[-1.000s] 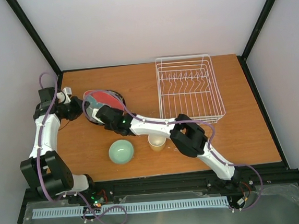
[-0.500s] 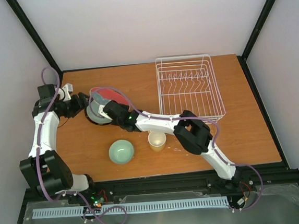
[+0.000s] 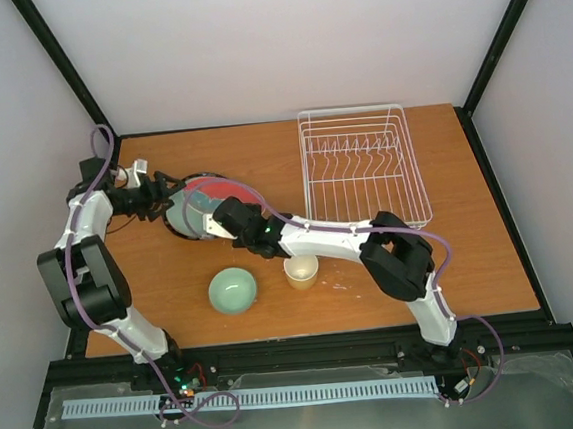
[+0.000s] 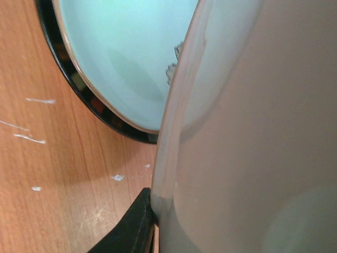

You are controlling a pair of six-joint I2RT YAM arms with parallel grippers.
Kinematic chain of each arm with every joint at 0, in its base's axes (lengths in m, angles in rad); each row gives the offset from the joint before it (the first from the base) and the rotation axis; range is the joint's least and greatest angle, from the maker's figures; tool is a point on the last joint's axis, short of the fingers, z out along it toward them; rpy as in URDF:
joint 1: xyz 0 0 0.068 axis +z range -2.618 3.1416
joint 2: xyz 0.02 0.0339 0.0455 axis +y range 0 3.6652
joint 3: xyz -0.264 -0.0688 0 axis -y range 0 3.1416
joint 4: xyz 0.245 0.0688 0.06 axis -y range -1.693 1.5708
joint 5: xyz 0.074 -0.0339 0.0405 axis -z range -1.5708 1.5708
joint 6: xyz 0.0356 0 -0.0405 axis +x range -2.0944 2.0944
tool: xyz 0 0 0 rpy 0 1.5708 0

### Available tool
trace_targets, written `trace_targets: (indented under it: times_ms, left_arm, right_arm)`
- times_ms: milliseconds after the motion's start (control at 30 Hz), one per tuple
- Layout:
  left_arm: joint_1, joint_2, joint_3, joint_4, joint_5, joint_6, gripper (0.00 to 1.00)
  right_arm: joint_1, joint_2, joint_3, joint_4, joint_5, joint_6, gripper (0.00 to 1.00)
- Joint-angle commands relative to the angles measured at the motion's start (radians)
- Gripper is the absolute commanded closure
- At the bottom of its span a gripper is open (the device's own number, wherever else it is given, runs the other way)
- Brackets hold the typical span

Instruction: Load the mixed dishes into the dish rack

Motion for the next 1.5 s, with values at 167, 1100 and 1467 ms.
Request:
trace_targets:
  times_ms: [167, 1100, 1467]
  left_arm:
    - [-0.089, 0.058, 0.063, -0.094, 0.202, 0.071, 0.18]
    - [-0.131, -0.072, 0.197, -0.047, 0.014, 0.037, 1.0]
    - [-0.131, -0.182, 0.184, 0.153, -0.145, -0.08, 0.99]
  right_arm:
    - [0.086, -0.101, -0.013, 0.147, 0.037, -0.072, 0.97]
    - [0.09, -0.157, 0.045, 0.149, 0.213, -0.021, 0.37]
    - [0.09, -0.336, 0.137, -0.122, 0.017, 0.21, 0.18]
